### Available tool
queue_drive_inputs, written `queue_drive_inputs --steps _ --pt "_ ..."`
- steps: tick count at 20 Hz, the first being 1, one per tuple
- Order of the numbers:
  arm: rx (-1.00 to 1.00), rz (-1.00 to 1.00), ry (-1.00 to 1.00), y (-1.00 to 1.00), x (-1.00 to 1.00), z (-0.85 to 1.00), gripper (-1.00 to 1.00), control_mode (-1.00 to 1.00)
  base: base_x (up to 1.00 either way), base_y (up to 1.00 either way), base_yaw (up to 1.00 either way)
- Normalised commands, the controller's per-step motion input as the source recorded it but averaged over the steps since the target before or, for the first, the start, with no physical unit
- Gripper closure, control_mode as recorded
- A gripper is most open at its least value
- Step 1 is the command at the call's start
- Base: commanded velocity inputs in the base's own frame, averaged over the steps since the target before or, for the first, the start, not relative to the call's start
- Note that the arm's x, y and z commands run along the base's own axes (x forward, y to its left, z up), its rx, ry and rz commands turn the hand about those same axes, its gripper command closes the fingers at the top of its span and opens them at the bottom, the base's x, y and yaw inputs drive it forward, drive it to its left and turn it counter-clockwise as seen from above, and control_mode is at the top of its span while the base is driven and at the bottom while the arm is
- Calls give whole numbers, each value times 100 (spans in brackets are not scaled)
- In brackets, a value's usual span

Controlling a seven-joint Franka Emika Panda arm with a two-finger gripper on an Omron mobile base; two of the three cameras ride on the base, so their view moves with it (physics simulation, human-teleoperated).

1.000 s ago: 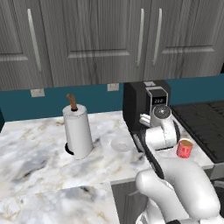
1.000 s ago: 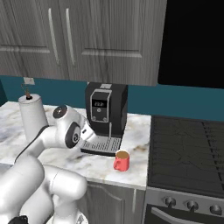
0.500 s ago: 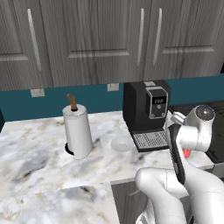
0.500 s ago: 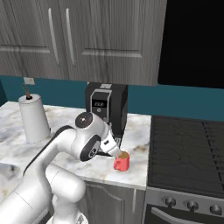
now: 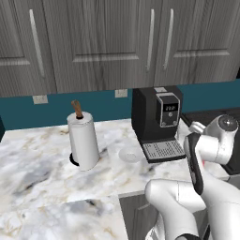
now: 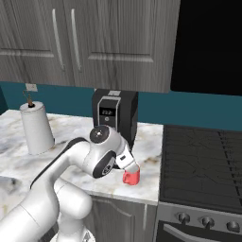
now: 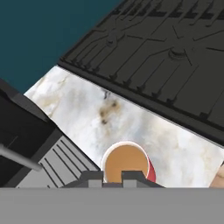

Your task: Take a sugar cube from the saucer and place it inside the coffee. Then, grab milk from the fridge and place it next to the coffee on the counter to sweeten the coffee.

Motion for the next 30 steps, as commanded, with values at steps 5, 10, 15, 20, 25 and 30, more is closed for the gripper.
queue_drive_inputs --steps 5,10,15,20,25,30 --pt "0 0 13 0 2 -13 100 -100 0 0 0" --pt "0 0 9 -1 0 -16 100 -100 0 0 0" --pt "0 0 5 -3 0 -17 100 -100 0 0 0" --pt "0 0 1 -21 0 -24 100 -100 0 0 0" --pt "0 0 0 -12 9 -12 100 -100 0 0 0" --pt "-1 -1 0 0 30 -8 100 -100 0 0 0"
